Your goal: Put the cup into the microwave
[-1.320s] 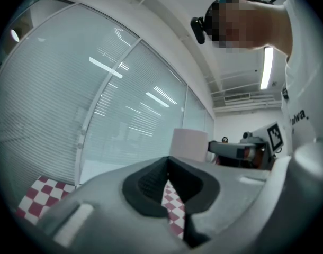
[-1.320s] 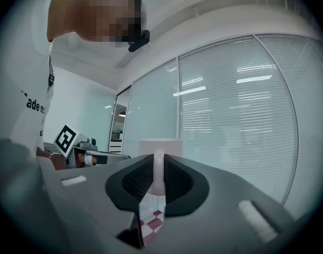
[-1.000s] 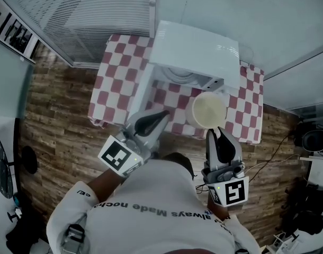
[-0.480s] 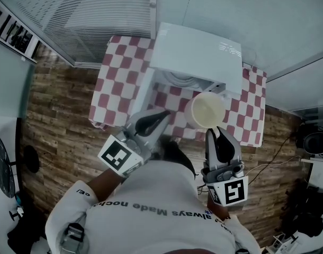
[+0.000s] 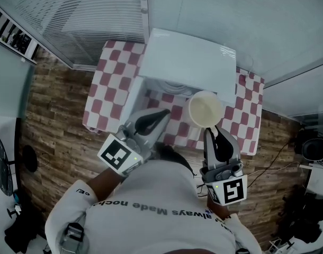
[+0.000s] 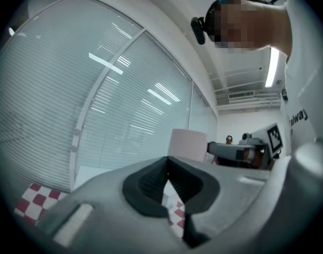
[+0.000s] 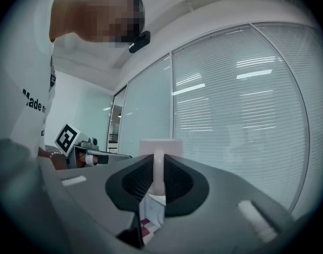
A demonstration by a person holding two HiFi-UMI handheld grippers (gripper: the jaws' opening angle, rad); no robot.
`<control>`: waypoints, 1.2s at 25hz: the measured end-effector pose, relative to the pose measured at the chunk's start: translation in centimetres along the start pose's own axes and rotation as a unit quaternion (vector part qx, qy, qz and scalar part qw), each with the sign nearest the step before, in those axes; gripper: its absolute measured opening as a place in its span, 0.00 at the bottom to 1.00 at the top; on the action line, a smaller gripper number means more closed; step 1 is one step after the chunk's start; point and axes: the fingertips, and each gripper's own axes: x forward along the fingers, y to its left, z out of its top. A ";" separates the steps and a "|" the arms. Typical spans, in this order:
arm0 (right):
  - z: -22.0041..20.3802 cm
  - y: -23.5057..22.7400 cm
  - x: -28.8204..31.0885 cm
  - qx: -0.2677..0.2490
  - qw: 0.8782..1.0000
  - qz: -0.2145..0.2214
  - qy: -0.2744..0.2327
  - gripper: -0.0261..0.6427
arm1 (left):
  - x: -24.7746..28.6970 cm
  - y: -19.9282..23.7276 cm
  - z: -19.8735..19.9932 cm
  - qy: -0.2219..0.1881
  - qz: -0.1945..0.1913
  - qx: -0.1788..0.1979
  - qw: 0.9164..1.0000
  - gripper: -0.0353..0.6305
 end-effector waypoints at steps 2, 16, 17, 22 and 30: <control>-0.2 -1.5 0.2 0.001 1.000 0.004 0.001 0.10 | 1.4 0.0 0.0 -0.002 0.004 -0.001 1.000 0.06; -0.9 -9.8 0.8 0.005 0.999 0.046 -0.009 0.10 | 9.2 0.4 -0.7 -0.005 0.046 0.007 0.999 0.06; -1.0 -10.0 1.0 0.006 0.999 0.047 -0.009 0.10 | 9.4 0.5 -0.9 -0.005 0.048 0.005 0.999 0.06; -1.3 -10.9 2.1 0.009 0.999 0.053 -0.004 0.10 | 10.3 1.5 -1.2 -0.002 0.054 -0.001 0.999 0.06; -0.3 -10.8 4.8 0.005 0.999 0.046 -0.009 0.10 | 10.6 3.9 0.3 -0.006 0.046 0.002 0.999 0.06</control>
